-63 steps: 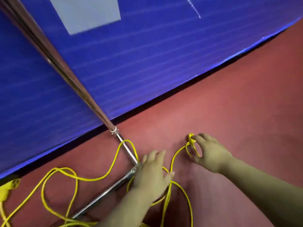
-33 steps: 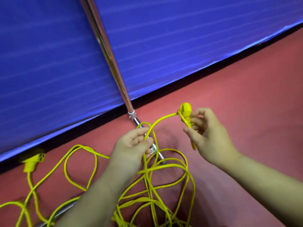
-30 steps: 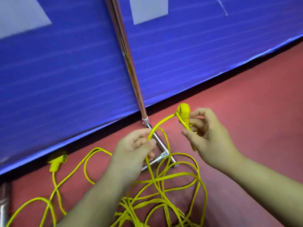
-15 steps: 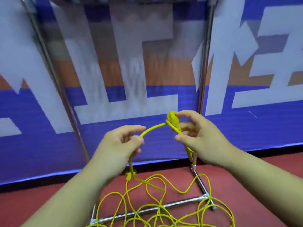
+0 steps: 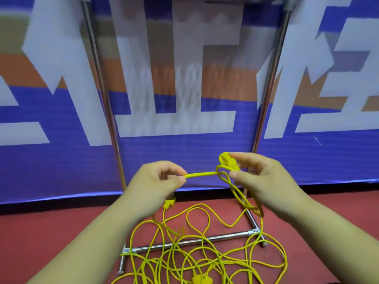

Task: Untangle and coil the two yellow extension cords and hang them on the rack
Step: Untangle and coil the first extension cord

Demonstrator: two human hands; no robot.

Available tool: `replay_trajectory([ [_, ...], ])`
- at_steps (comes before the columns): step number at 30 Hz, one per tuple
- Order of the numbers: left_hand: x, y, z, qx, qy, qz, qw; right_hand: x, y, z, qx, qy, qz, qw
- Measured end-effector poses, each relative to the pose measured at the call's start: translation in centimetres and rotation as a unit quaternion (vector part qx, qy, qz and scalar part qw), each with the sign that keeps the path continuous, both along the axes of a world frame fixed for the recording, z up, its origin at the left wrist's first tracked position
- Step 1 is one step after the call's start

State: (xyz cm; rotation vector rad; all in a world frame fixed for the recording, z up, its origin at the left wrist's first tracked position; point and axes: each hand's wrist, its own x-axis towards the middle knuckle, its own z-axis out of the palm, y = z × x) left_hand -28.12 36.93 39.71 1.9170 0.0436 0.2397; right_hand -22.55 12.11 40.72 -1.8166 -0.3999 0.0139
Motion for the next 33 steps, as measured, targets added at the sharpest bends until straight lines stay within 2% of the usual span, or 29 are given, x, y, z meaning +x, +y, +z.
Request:
replay_trajectory([
  [5, 1.1, -1.1, -0.8, -0.029, 0.03, -0.032, 0.999, 0.9, 0.8, -0.2, 0.021, 0.018, 0.044, 0.999],
  [10, 2.4, -2.0, -1.4, -0.077, 0.04, -0.024, 0.996, 2.1, 1.8, -0.8, 0.081, 0.056, 0.101, 0.99],
  [14, 3.1, -2.2, -1.9, -0.036, 0.01, 0.013, 0.999, 2.4, 2.2, -1.0, 0.107, 0.074, 0.129, 0.983],
  [16, 3.4, -2.1, -2.2, 0.021, -0.011, 0.026, 0.999, 2.5, 2.1, -1.1, 0.113, 0.078, 0.132, 0.982],
  [18, 3.4, -2.1, -2.2, 0.039, -0.018, 0.028, 0.999, 2.7, 2.0, -1.0, 0.12, 0.078, 0.127, 0.982],
  [27, 1.6, -3.8, -0.8, -0.062, -0.075, -0.033, 0.995, 1.6, 0.7, -0.9, 0.132, 0.1, 0.081, 0.983],
  [33, 1.1, -3.9, -0.4, -0.065, -0.104, -0.018, 0.992, 1.4, 0.7, -0.8, 0.082, 0.076, 0.092, 0.989],
])
